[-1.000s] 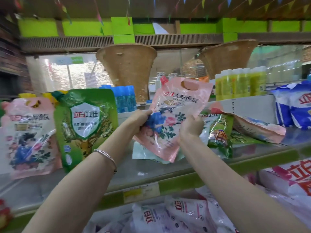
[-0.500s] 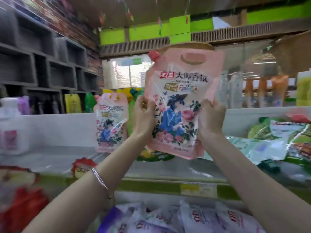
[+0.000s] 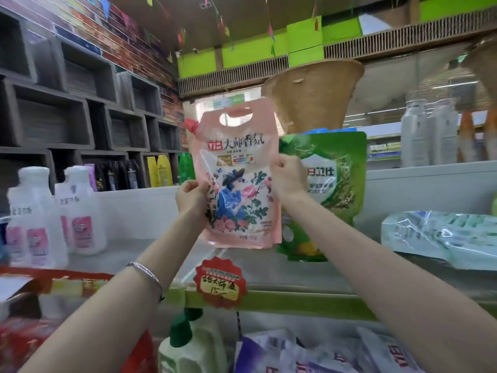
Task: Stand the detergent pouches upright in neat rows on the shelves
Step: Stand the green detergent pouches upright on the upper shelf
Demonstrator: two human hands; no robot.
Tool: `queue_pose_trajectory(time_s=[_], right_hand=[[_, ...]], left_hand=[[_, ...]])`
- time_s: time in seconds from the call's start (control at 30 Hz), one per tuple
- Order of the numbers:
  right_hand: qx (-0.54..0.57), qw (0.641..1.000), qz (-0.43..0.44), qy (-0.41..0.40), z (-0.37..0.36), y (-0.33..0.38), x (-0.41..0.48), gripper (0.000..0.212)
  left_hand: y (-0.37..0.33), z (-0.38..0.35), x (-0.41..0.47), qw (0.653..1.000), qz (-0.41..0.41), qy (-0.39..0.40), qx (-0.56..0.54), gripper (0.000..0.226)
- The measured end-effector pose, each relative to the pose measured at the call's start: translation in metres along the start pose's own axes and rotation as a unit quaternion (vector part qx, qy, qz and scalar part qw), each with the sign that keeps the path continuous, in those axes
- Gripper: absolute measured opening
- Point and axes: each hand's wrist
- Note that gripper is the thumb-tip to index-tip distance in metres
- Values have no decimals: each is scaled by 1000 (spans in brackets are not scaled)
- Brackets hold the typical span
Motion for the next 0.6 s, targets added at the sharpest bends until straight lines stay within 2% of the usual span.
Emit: queue_pose_trajectory(time_s=[0.17, 0.3, 0.37, 0.5, 0.6], right_hand=[[-103, 995, -1, 16, -38, -30, -7, 41], [-170, 985, 22, 28, -54, -47, -8, 46], [-164, 986, 32, 26, -60, -48, -6, 47], [-153, 988, -4, 24, -66, -52, 4, 45], [-140, 990, -8, 23, -65, -50, 7, 40]], left_hand=[[24, 24, 43, 994, 72, 32, 79, 8], [46, 36, 58, 988, 56, 63, 131, 23], [51, 41, 66, 988, 49, 72, 131, 25], [55, 44, 83, 985, 72, 99, 120, 9], [52, 44, 88, 987, 60, 115, 98, 29]])
Point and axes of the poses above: each hand's wrist, its own x-axis towards the middle knuckle, its own z-axis out of the back of the hand, y = z × x, and after that the axes turned 5 degrees about -y, right-handed
